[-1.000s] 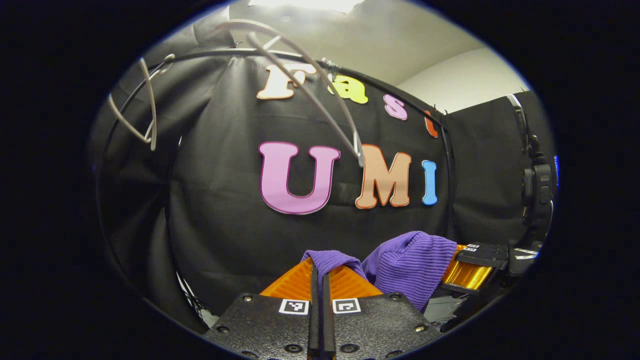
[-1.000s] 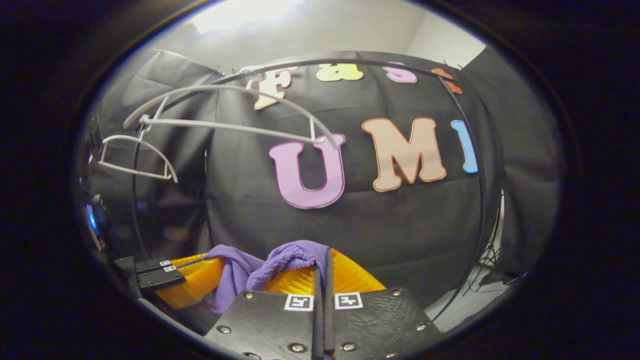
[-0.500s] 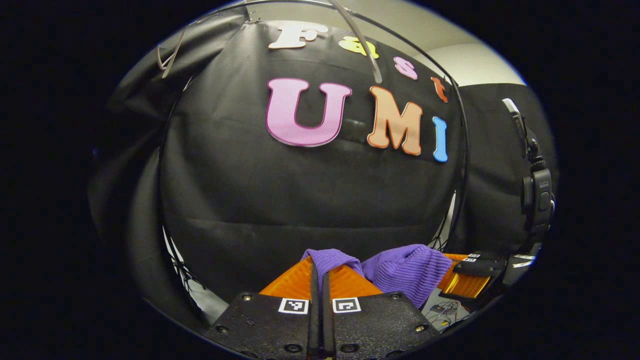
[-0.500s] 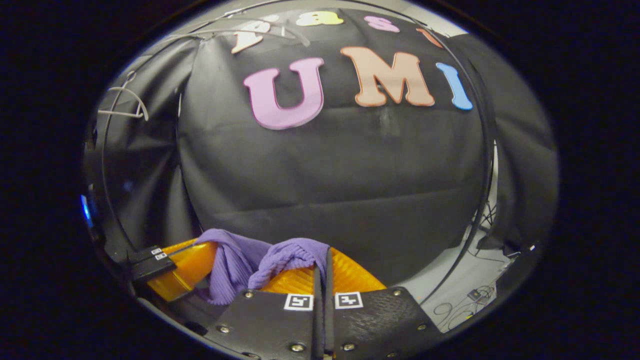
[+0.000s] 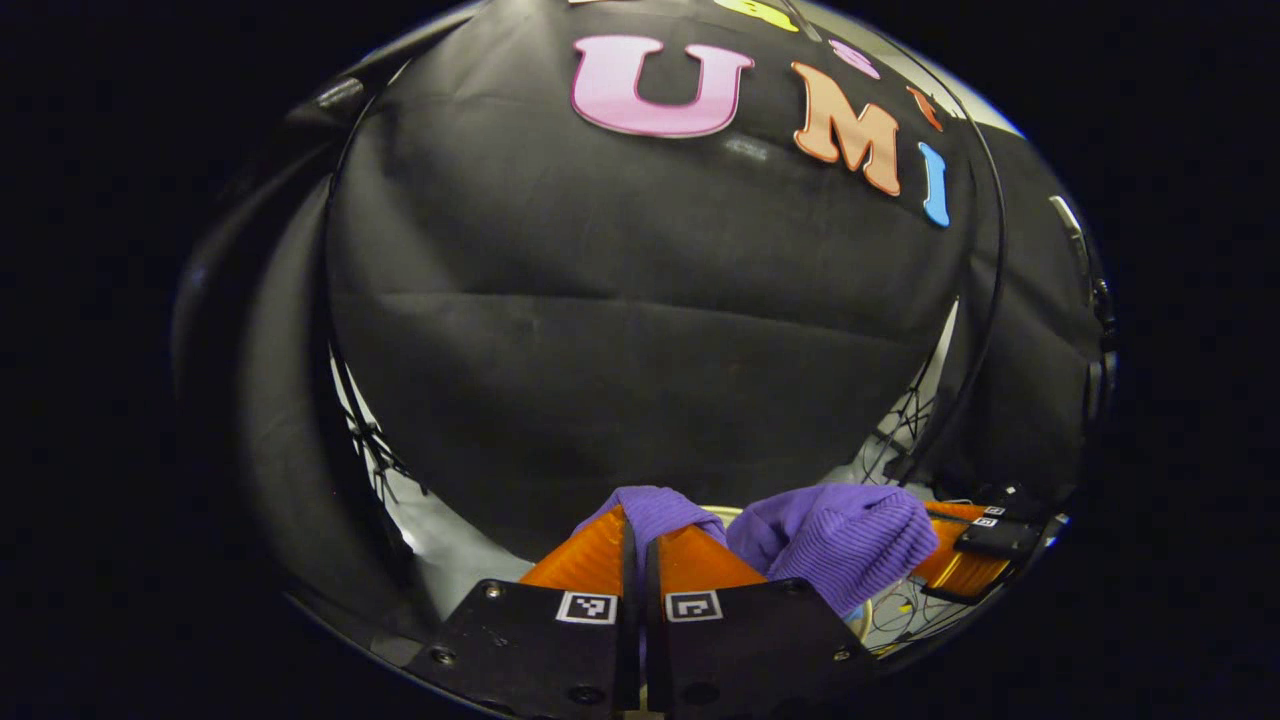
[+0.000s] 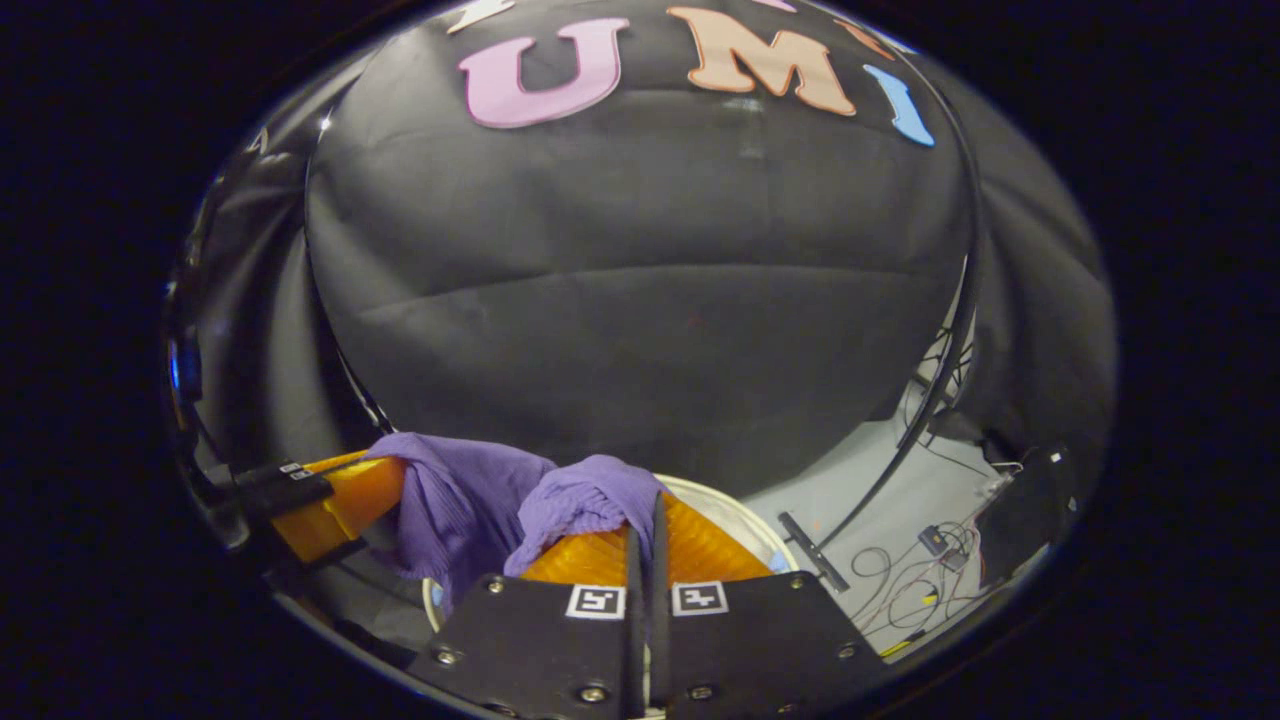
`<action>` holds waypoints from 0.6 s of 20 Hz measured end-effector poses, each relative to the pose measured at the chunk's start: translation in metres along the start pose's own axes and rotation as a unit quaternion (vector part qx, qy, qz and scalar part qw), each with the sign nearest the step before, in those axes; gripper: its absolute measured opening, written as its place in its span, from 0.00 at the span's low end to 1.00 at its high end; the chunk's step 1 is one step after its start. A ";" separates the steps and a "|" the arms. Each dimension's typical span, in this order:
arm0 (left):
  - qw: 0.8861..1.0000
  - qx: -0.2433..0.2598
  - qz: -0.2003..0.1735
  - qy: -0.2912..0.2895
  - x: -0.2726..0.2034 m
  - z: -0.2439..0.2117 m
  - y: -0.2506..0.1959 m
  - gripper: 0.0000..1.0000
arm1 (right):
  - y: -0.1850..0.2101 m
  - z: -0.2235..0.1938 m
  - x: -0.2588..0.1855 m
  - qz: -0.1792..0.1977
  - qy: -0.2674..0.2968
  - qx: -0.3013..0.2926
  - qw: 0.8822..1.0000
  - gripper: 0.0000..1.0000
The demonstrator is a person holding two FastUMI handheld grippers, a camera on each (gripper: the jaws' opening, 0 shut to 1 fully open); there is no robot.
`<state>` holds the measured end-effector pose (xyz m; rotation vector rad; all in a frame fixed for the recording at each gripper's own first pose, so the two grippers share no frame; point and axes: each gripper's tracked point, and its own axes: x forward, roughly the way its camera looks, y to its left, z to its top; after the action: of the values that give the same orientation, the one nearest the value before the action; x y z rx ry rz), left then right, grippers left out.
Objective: Grasp the clothes on the hanger with both hands and then place them into the laundry hamper below.
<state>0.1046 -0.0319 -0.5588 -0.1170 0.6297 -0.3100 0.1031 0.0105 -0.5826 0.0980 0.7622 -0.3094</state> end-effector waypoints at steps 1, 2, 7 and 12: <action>1.000 -0.002 0.000 0.016 0.001 -0.010 0.000 0.04 | -0.003 -0.009 0.001 -0.006 0.009 -0.007 1.000 0.03; 1.000 0.000 0.002 0.028 0.002 -0.019 0.000 0.04 | -0.003 -0.017 0.002 -0.010 0.018 -0.006 1.000 0.00; 0.995 -0.003 0.002 0.104 0.004 -0.060 -0.002 0.07 | -0.016 -0.039 -0.004 -0.017 0.046 0.034 0.998 0.18; 0.995 -0.009 0.029 0.098 0.006 -0.052 0.012 0.50 | -0.033 0.008 -0.040 -0.042 -0.010 0.024 0.999 0.75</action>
<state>0.0814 -0.0231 -0.6061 -0.0870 0.8293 -0.2618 0.0714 -0.0128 -0.5485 0.1084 0.7402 -0.4076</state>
